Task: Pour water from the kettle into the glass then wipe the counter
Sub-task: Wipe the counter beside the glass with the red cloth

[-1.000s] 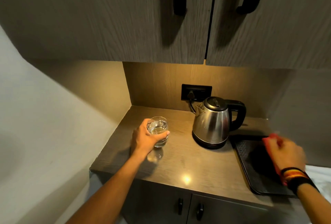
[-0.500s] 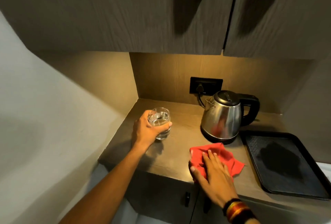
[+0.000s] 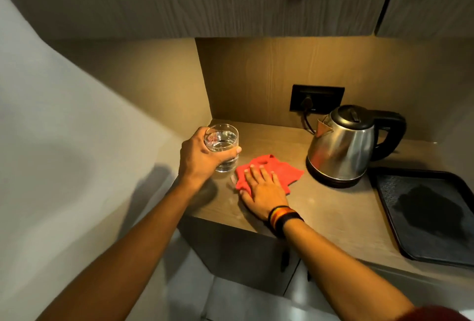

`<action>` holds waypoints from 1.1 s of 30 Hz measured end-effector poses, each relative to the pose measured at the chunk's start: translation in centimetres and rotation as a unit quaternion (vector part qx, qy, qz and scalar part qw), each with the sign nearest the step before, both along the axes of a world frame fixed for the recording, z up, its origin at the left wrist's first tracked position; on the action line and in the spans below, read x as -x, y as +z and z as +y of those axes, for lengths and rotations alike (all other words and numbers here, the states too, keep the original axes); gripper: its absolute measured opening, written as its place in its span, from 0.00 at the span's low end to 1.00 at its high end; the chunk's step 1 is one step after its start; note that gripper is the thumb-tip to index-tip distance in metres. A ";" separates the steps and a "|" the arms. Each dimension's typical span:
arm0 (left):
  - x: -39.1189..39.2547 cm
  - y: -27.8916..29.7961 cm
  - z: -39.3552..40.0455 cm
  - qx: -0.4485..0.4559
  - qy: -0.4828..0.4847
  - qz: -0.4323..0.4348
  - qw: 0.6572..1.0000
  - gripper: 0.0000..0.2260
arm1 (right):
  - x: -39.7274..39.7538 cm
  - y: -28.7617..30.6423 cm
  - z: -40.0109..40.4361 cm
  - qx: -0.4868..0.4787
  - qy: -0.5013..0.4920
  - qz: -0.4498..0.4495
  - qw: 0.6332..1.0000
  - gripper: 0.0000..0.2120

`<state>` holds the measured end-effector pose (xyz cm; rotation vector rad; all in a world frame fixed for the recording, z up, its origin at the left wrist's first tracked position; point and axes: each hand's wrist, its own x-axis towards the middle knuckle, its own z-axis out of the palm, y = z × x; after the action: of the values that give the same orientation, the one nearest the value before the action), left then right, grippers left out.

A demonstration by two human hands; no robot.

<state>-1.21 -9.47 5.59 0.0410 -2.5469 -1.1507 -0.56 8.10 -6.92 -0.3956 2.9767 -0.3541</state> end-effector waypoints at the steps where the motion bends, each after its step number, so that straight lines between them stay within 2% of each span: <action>1: 0.0 -0.1 -0.1 0.002 -0.004 -0.003 1.000 0.36 | -1.9 -0.2 0.5 0.000 0.034 0.006 0.999 0.32; 3: 0.1 -0.5 -0.3 0.007 -0.007 -0.009 1.000 0.36 | -6.0 -0.6 3.3 0.014 0.079 0.014 0.997 0.31; 6: 0.0 -1.0 -0.9 0.002 -0.010 -0.010 1.000 0.37 | -8.9 -1.0 9.4 0.022 0.050 0.024 0.998 0.29; 9: -0.1 -1.4 -1.3 -0.005 -0.002 -0.004 1.000 0.36 | -5.5 -0.8 10.5 -0.008 -0.013 0.031 0.999 0.30; 13: 0.0 -1.7 -0.7 -0.011 0.003 -0.011 1.000 0.35 | 1.9 -0.8 3.8 -0.002 -0.076 0.012 0.997 0.32; 15: 0.2 -1.7 0.0 -0.012 -0.002 -0.022 1.000 0.34 | 3.0 -0.8 0.3 0.005 -0.048 -0.011 0.999 0.32; 18: 0.4 -1.4 1.2 -0.029 -0.009 -0.034 0.999 0.33 | -0.4 -1.1 -2.5 -0.003 0.051 0.009 0.999 0.30; 21: 0.8 -1.3 2.5 -0.053 -0.032 -0.046 0.997 0.30 | -6.7 -0.8 0.4 0.043 0.138 0.012 0.989 0.28; 24: 0.9 -1.5 3.0 -0.068 -0.037 -0.040 0.996 0.29 | -10.0 -1.0 6.8 0.083 0.109 0.008 0.991 0.27; 27: 0.5 -1.9 2.8 -0.066 -0.037 -0.034 0.997 0.30 | -6.1 -1.0 9.3 0.078 0.022 0.016 0.997 0.26; 30: 0.0 -2.2 2.8 -0.062 -0.028 -0.036 0.997 0.29 | 0.4 -0.7 5.8 0.039 -0.048 0.001 0.998 0.28; 33: -0.3 -2.9 2.9 -0.050 -0.019 -0.038 0.998 0.31 | 3.1 -0.6 1.0 0.018 -0.012 -0.034 0.999 0.33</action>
<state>-0.96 -6.59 2.69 0.0620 -2.5628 -1.3152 -3.64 9.09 -7.56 -0.3446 2.9153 -0.4153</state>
